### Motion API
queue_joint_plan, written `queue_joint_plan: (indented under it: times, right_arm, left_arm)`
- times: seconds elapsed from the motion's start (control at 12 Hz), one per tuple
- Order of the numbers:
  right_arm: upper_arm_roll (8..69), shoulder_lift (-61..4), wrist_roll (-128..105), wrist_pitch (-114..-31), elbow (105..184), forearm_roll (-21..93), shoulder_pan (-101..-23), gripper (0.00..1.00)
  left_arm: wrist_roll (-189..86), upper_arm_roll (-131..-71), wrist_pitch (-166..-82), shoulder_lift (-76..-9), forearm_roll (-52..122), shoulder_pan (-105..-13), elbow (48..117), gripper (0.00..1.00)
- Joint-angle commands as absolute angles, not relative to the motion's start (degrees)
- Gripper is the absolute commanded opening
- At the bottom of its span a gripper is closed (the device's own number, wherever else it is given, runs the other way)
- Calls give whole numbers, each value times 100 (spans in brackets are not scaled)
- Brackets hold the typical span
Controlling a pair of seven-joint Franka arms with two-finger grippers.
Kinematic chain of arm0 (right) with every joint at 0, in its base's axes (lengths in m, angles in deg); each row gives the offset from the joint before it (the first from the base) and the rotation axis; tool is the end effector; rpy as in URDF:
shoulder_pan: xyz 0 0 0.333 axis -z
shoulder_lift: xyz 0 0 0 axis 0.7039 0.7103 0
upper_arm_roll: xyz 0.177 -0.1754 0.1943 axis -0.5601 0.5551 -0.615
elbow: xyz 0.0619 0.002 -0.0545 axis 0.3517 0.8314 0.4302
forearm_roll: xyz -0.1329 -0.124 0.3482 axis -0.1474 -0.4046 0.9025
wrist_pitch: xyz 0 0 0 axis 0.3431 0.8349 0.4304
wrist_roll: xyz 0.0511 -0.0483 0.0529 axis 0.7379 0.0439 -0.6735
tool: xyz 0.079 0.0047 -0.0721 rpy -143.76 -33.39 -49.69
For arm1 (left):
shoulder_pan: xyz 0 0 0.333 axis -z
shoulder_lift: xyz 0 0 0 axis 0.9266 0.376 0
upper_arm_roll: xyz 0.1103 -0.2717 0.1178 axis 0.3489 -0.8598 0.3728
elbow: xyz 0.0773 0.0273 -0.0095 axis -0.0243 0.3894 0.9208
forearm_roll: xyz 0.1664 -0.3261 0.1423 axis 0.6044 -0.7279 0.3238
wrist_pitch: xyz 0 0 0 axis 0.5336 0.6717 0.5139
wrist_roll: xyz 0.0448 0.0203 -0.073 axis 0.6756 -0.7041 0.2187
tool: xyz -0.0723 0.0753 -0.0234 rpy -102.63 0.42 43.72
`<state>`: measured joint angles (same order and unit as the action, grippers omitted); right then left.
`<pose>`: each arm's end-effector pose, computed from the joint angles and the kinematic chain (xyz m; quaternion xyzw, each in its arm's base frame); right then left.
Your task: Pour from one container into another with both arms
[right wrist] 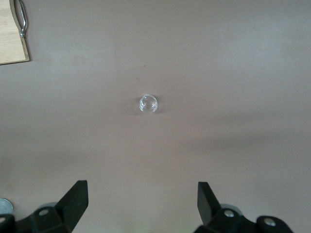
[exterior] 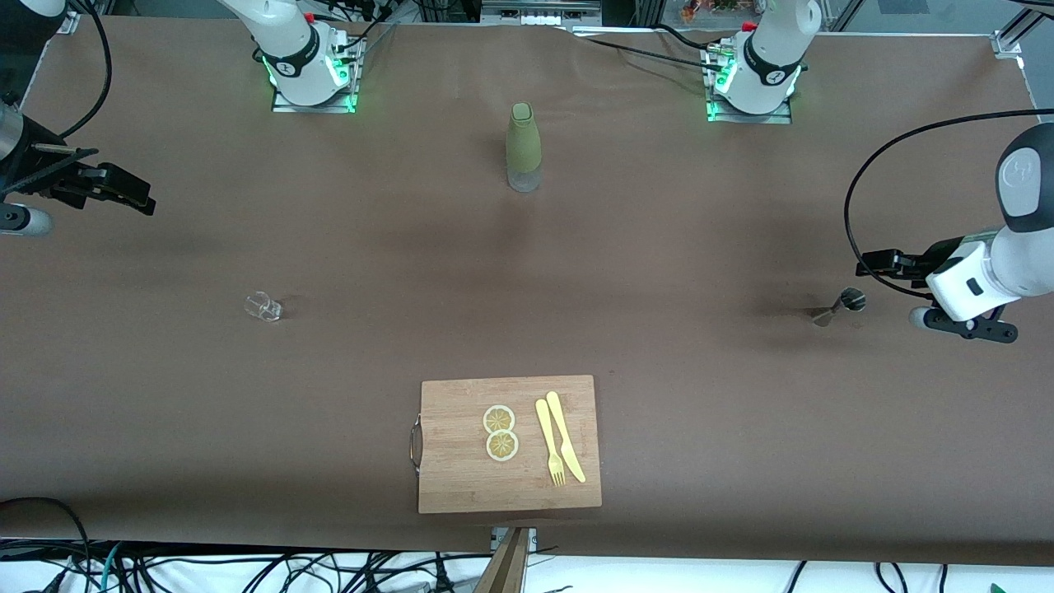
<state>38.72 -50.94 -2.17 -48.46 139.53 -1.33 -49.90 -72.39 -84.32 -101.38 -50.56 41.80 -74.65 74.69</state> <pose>0.5592 -0.0059 0.5849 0.9987 -0.0399 -0.0313 0.0088 0.6187 0.0555 0.4363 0.9882 -0.0768 -0.1252 0.0432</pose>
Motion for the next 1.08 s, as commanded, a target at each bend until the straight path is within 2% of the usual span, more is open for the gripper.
queue_joint_plan:
  times: [0.0, 0.25, 0.42, 0.66, 0.91, 1.0]
  right_arm:
    - [3904, -5064, -268, -4840, 13871, -44, -4984, 100]
    - [3904, -5064, -268, -4840, 13879, -44, -4984, 100]
    - [3913, -5064, -268, -4840, 13880, -35, -4975, 100]
    - [3921, -5064, -268, -4840, 13880, -35, -4975, 100]
    - [3922, -5064, -268, -4840, 13880, -35, -4984, 100]
    - [3922, -5064, -268, -4840, 13880, -44, -4975, 100]
  left_arm:
    - [-7062, -8446, -9733, -5071, 4397, -7381, 7095, 100]
    - [-6878, -8438, -9653, -5097, 4380, -7371, 7007, 100]
    - [-6398, -8473, -9128, -5176, 4371, -7319, 6613, 100]
    - [-5902, -8420, -9081, -5483, 4380, -7073, 6654, 100]
    - [-5928, -8429, -9957, -6219, 4389, -7108, 7635, 100]
    - [-5928, -8437, -9995, -6344, 4389, -7099, 7735, 100]
